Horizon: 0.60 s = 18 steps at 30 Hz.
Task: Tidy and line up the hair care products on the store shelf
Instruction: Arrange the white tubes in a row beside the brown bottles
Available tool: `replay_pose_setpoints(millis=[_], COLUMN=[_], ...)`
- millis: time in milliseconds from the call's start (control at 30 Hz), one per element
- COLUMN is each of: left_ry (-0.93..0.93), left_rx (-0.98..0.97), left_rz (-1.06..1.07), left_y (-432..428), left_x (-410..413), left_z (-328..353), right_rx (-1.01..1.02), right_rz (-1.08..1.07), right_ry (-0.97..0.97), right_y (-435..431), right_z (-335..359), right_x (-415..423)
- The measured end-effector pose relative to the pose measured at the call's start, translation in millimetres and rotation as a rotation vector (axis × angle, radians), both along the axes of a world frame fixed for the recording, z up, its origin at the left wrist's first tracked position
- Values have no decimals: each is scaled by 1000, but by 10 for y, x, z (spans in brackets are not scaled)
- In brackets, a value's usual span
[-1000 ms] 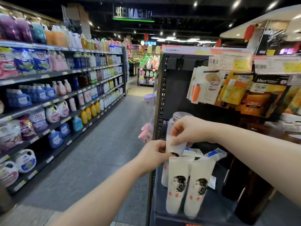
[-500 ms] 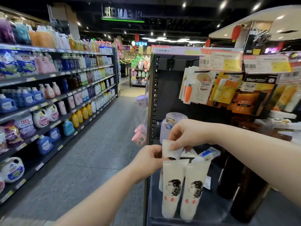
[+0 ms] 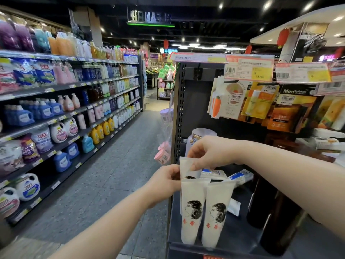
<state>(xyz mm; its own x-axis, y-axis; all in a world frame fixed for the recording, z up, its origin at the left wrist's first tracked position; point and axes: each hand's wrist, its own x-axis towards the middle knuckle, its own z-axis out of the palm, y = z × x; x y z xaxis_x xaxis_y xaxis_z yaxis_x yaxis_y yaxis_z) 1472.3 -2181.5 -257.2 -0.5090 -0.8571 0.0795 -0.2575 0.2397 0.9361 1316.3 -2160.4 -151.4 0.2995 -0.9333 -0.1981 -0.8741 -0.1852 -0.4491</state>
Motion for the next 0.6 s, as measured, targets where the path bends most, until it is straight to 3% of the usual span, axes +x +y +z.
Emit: replay_pose_setpoints(millis=[367,600], left_ry=[47,110], left_rx=[-1,74], left_rz=[122,61], left_y=[162,92], left_x=[-83,-55], left_z=[11,-41], right_rx=[-119,-151], right_rz=[67,71], right_ry=[93,73], right_y=[26,40], right_z=[-51,15], right_x=[-27,-29])
